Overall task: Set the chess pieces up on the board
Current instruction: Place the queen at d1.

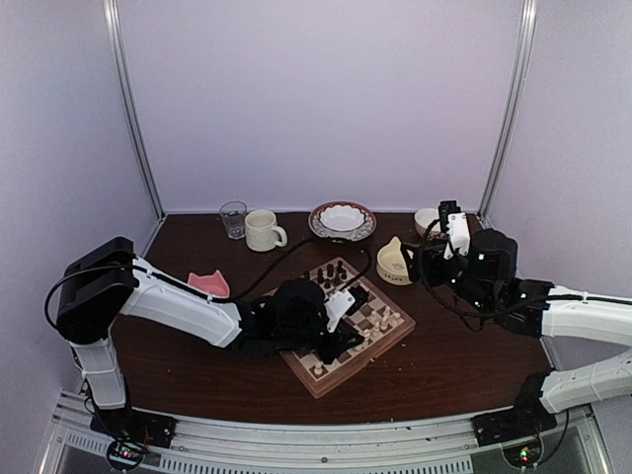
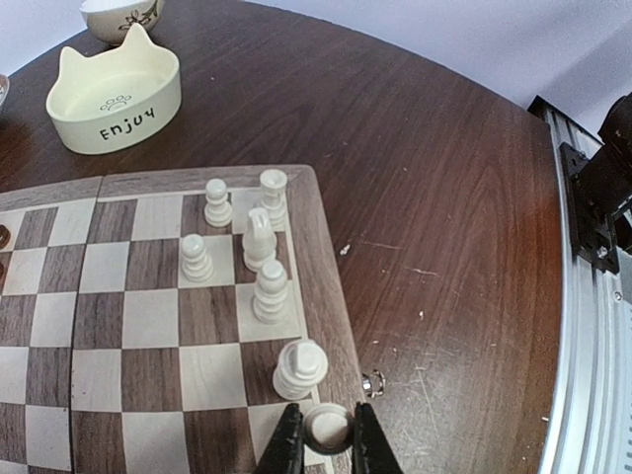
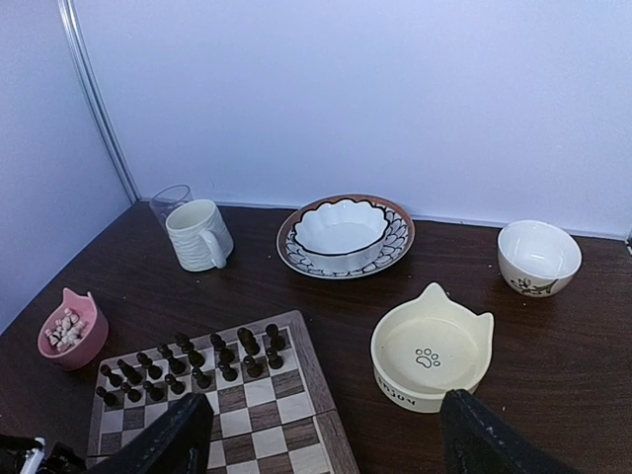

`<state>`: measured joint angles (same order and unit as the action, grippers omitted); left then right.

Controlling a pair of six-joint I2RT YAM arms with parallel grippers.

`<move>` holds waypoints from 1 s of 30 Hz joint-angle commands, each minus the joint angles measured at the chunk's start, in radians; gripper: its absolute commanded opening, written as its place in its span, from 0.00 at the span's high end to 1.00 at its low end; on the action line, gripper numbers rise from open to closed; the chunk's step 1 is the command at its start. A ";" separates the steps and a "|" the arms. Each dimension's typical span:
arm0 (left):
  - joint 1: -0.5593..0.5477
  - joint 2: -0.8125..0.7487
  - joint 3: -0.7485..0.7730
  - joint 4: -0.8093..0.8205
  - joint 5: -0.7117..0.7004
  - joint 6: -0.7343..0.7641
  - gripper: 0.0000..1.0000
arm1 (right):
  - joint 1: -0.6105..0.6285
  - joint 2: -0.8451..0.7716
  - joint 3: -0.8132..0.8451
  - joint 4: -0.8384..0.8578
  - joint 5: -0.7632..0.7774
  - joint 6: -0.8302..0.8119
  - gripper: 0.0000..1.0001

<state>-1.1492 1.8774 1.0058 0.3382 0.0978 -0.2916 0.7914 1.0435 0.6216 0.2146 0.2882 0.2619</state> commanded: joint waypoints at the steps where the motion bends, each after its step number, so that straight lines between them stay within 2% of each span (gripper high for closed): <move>1: -0.006 0.023 0.028 0.012 -0.023 0.019 1.00 | -0.004 0.000 -0.011 0.024 -0.009 -0.001 0.18; 30: -0.007 0.034 0.059 -0.060 -0.053 0.035 1.00 | -0.004 0.004 -0.014 0.032 -0.020 -0.003 0.17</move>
<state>-1.1496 1.8946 1.0306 0.2749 0.0624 -0.2733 0.7914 1.0439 0.6159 0.2214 0.2832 0.2615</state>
